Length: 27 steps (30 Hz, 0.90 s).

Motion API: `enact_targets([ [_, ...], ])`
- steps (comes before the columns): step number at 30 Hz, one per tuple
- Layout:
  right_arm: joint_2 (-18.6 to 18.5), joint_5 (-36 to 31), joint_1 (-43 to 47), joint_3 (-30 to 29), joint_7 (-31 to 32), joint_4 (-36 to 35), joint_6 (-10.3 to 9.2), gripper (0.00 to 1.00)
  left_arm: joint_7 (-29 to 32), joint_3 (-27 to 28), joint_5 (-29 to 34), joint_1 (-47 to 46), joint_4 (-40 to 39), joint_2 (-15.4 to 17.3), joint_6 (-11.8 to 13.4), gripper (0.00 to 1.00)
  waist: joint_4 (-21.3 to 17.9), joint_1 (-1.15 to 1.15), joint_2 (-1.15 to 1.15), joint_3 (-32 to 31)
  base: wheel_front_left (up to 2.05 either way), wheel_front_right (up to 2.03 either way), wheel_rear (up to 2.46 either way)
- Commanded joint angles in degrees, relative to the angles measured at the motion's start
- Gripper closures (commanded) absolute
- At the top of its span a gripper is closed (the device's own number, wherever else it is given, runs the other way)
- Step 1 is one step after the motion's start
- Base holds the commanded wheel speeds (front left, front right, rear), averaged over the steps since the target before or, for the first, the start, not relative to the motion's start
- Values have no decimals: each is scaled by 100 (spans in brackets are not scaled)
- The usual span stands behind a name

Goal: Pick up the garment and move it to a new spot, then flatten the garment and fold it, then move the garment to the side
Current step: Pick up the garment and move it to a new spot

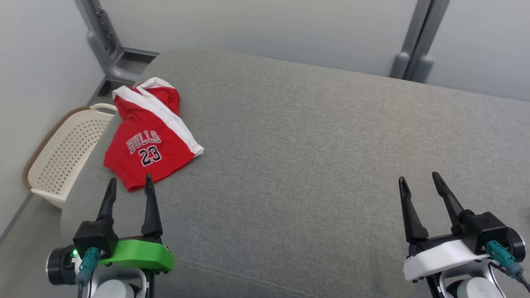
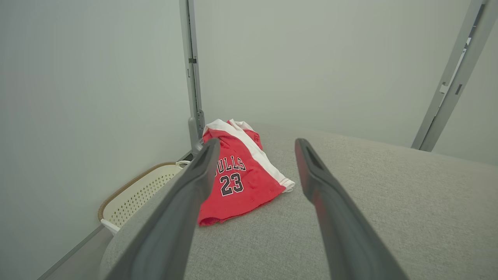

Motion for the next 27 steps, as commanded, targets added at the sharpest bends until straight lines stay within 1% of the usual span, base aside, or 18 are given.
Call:
enact_targets([
  [1,-12,58,41,27,20,-11,-8,0,-10,40,24,101,-25,-19,27,0,627,0,0,-51,0,0,0],
  [5,-9,52,31,93,38,-11,-8,0,-10,106,8,149,-68,-52,4,0,898,0,0,-34,0,0,0],
  [8,-9,53,0,129,54,5,-8,0,-10,139,36,192,-93,-80,-4,0,989,0,0,-15,0,0,0],
  [12,-9,58,-40,159,65,5,-8,0,-10,177,59,222,-128,-107,19,0,1009,0,0,18,0,0,0],
  [27,-8,92,-96,185,37,56,-9,0,-10,237,151,-11,-153,-150,-97,0,989,0,0,106,0,0,0],
])
